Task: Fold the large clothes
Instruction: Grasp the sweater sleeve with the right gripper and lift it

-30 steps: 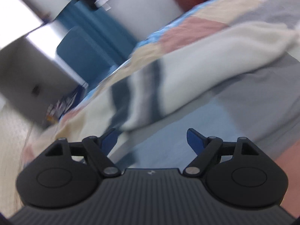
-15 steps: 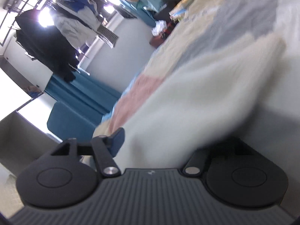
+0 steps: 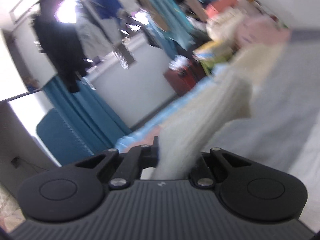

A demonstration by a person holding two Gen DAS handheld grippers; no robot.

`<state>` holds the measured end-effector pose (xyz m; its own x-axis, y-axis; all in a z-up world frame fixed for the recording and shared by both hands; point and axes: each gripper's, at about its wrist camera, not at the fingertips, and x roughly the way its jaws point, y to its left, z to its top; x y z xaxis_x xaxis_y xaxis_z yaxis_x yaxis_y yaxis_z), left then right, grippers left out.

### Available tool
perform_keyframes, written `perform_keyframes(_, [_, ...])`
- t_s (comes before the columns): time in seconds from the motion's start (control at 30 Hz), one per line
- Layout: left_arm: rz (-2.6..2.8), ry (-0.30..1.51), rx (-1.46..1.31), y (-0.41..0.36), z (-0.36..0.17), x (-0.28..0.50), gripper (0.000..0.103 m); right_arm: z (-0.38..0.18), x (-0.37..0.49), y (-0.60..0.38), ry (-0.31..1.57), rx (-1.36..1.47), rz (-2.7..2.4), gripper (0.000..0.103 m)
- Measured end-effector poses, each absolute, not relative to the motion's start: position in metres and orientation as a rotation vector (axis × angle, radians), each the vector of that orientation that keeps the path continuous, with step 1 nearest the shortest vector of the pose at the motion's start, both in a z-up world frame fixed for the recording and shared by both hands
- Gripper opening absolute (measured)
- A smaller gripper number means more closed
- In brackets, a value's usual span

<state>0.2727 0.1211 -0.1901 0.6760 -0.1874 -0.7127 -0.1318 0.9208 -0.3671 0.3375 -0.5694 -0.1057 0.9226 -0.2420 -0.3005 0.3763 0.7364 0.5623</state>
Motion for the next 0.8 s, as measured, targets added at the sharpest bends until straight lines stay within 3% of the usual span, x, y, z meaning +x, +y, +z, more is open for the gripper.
perform_keyframes(0.27, [-0.007, 0.716, -0.358, 0.149, -0.161, 0.252, 0.043, 0.023, 0.328, -0.437, 0.145, 0.381, -0.069, 0.01])
perform_keyframes(0.43, [-0.006, 0.664, -0.423, 0.17, -0.15, 0.238, 0.043, 0.07, 0.301, -0.322, 0.1, 0.189, 0.156, 0.01])
perform_keyframes(0.6, [-0.034, 0.624, -0.468, 0.184, -0.142, 0.223, 0.043, 0.052, 0.269, -0.21, 0.15, 0.009, 0.343, 0.011])
perform_keyframes(0.8, [-0.08, 0.626, -0.588, 0.196, -0.144, 0.218, 0.043, -0.02, 0.231, -0.099, 0.319, -0.164, 0.511, 0.011])
